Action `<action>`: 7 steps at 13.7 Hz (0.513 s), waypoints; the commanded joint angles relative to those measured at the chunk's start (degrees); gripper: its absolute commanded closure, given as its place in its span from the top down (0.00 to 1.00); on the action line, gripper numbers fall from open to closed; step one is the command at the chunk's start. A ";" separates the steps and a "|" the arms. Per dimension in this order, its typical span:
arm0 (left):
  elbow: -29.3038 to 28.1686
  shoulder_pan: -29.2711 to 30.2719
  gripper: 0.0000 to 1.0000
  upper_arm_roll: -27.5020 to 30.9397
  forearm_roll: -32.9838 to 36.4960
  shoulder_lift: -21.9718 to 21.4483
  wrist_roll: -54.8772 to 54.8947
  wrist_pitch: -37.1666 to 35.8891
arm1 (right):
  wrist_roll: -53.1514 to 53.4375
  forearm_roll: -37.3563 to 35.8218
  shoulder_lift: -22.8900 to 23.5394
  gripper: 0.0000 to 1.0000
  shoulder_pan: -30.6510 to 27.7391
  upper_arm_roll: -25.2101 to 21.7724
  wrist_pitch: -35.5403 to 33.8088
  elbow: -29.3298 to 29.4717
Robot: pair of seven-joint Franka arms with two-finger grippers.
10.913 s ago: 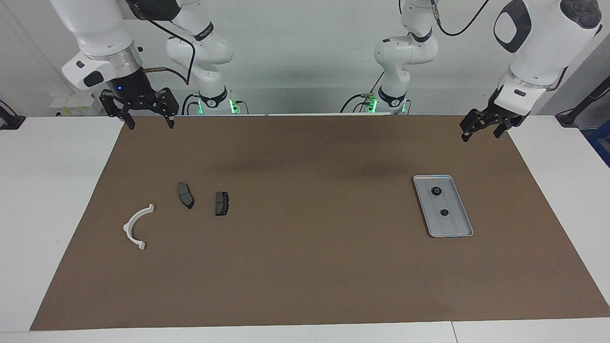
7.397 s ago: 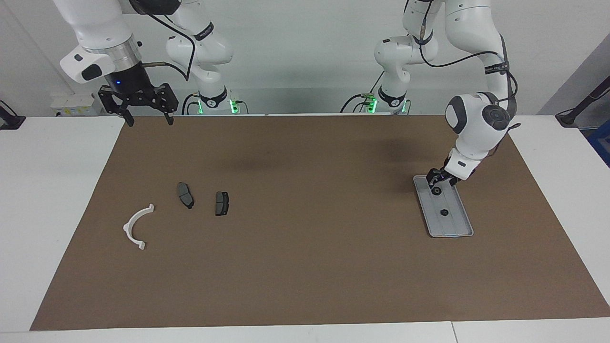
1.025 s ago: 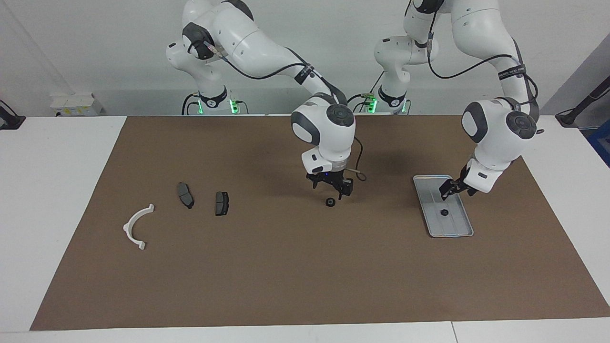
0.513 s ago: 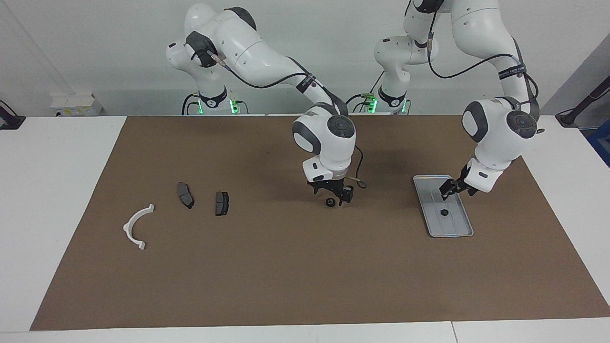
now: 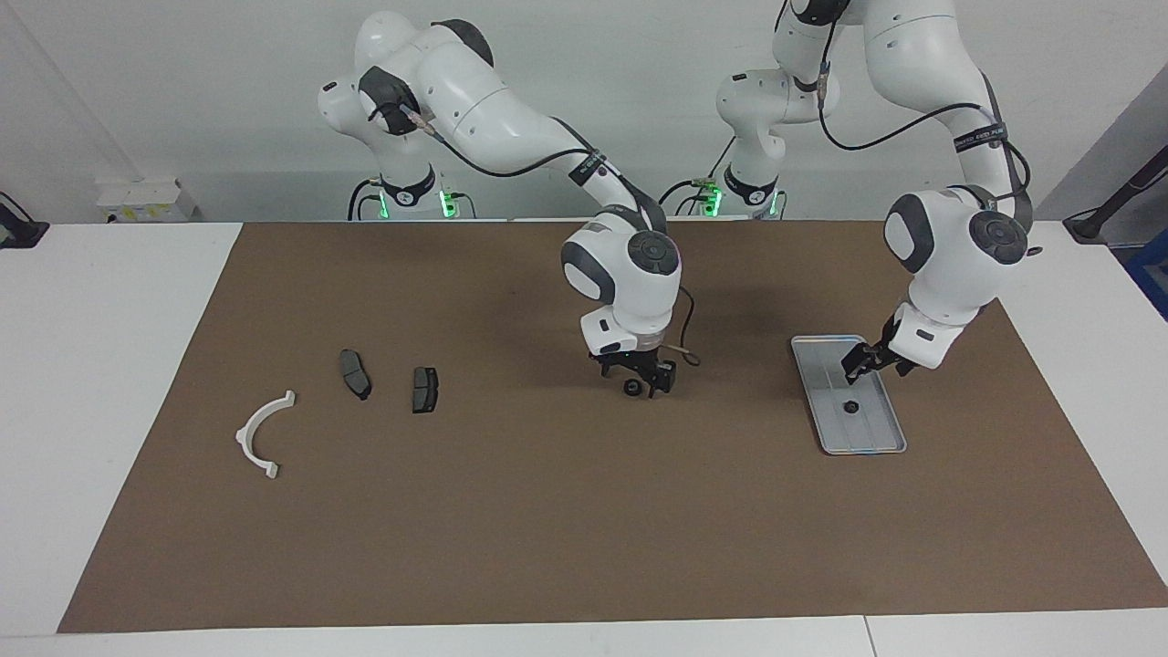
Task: Place bearing gear from tray to pile
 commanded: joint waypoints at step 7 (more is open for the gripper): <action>-2.32 0.59 1.00 -0.36 0.47 -1.59 -0.25 2.17 | 0.96 0.05 0.86 0.63 0.08 0.30 3.31 0.72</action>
